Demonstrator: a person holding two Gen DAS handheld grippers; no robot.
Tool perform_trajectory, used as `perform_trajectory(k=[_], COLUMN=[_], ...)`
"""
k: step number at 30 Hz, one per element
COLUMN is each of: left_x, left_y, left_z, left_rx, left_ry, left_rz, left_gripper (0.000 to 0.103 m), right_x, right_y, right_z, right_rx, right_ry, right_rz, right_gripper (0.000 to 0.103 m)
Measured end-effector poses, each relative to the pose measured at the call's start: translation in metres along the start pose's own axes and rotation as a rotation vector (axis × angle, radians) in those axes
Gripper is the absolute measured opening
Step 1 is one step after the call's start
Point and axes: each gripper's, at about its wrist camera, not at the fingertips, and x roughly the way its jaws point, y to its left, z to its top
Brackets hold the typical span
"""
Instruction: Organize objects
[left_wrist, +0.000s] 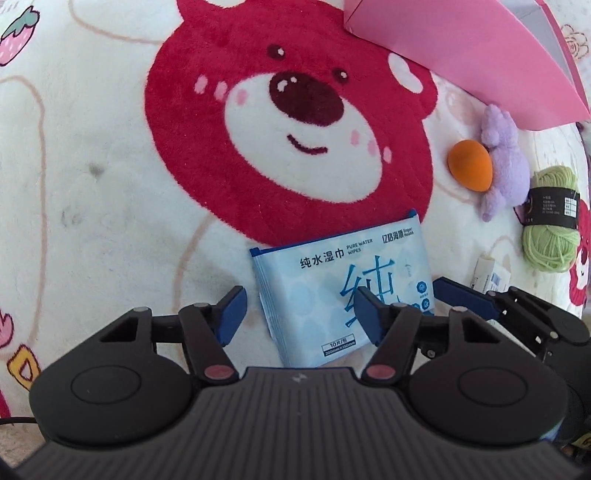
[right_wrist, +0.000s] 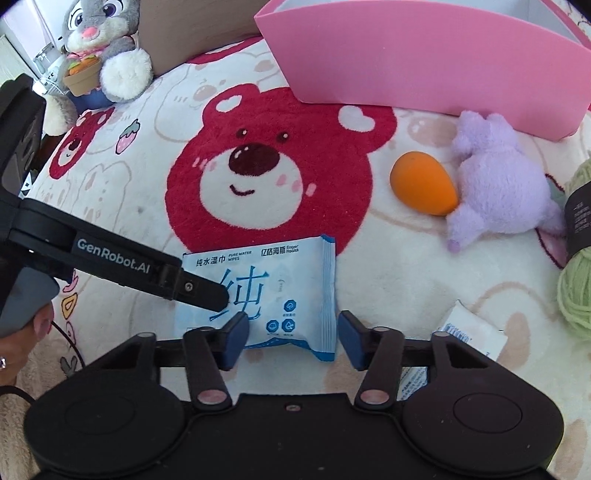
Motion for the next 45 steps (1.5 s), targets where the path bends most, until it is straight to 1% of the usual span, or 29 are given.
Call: perform_trajectory(k=[2,6,9,10,11,13,15,17,22,24,27,29,37,45], left_x=[0.000,0.001,0.002,0.001,0.002,0.000,-0.002,-0.004,-0.007,-0.008,-0.012,-0.014,-0.023,-0.038], left_y=[-0.001,-0.006,-0.009,-0.012,-0.014,-0.020,-0.026,-0.029,-0.035,-0.036,-0.029,-0.026,-0.031,-0.031], left_z=[-0.001,-0.006,-0.008,-0.009,-0.010,-0.011,-0.012,-0.012,-0.008,-0.006,-0.006,-0.005,-0.007,-0.007], left_rx=[-0.007,-0.020,-0.031,-0.025,-0.012,0.003,0.032,0.050,0.086,0.090,0.065,0.048,0.060,0.074], left_ry=[-0.006,-0.025,-0.043,-0.049,-0.047,-0.059,-0.074,-0.087,-0.103,-0.104,-0.096,-0.096,-0.131,-0.175], left_rz=[0.001,0.015,0.018,0.008,-0.009,-0.022,-0.012,-0.008,0.013,0.013,-0.010,-0.022,-0.033,-0.070], left_gripper=[0.063,0.063,0.063,0.062,0.055,0.049,0.049,0.049,0.049,0.047,0.042,0.040,0.038,0.038], right_x=[0.002,0.007,0.009,0.010,0.010,0.010,0.008,0.006,0.004,0.005,0.006,0.006,0.004,-0.010], right_y=[-0.001,-0.003,-0.002,-0.001,-0.001,0.001,0.002,0.004,0.004,0.004,0.003,0.001,0.000,0.005], right_z=[0.000,0.001,0.001,0.001,0.000,0.000,-0.001,-0.002,-0.003,-0.002,-0.002,-0.003,-0.002,-0.001], right_rx=[0.002,0.021,0.020,0.014,0.008,0.001,-0.007,-0.016,-0.014,-0.009,0.002,0.011,0.026,0.005], right_ry=[0.003,0.016,0.018,0.017,0.016,0.012,0.008,0.005,0.001,0.002,0.000,-0.002,-0.008,-0.051], right_rz=[-0.006,-0.004,-0.013,-0.017,-0.020,-0.020,-0.003,-0.006,-0.007,-0.016,-0.014,-0.001,0.017,0.008], right_gripper=[0.048,0.045,0.045,0.045,0.045,0.044,0.037,0.036,0.035,0.035,0.035,0.039,0.039,0.040])
